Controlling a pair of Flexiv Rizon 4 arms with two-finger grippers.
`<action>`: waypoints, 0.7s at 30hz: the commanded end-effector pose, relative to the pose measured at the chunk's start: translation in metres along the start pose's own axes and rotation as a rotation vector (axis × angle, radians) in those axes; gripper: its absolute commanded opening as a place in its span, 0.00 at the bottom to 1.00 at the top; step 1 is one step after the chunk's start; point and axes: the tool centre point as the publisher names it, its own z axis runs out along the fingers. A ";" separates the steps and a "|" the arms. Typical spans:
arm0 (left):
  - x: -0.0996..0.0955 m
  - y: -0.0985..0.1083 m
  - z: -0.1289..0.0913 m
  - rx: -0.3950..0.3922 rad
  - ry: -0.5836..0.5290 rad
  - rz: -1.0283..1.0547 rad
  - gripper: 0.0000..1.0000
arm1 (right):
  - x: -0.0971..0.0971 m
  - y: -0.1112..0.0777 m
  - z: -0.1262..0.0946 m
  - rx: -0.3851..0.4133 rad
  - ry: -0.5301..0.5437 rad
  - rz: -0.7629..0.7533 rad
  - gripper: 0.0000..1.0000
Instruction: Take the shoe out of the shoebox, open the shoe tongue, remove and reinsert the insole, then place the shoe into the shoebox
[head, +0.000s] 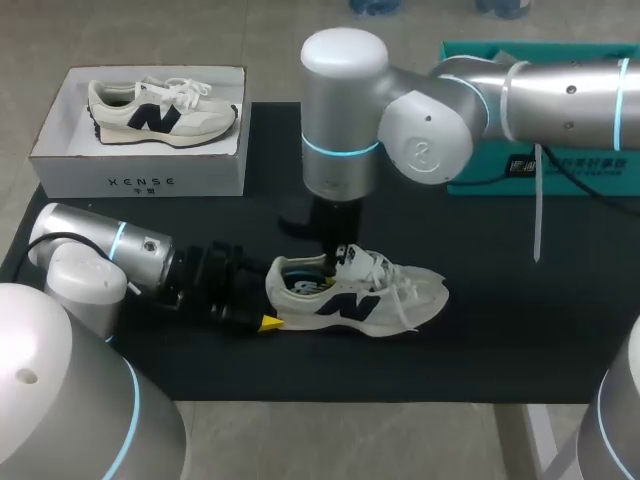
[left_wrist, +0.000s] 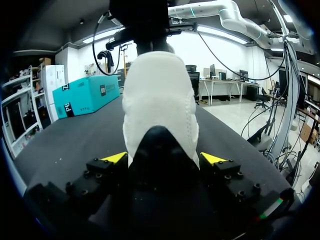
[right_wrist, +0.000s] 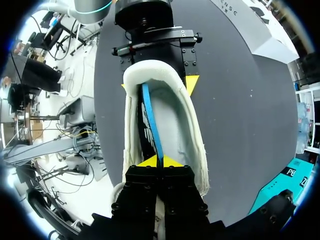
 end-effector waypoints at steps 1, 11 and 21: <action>0.001 0.002 0.001 -0.002 -0.003 0.000 0.00 | -0.007 -0.004 0.001 -0.021 0.001 -0.005 0.00; 0.001 0.002 0.001 -0.002 -0.003 0.000 0.00 | -0.026 0.013 0.001 -0.010 0.011 -0.052 0.00; 0.001 0.002 0.001 -0.002 -0.003 0.000 0.00 | -0.028 0.002 -0.005 -0.036 -0.007 -0.033 0.00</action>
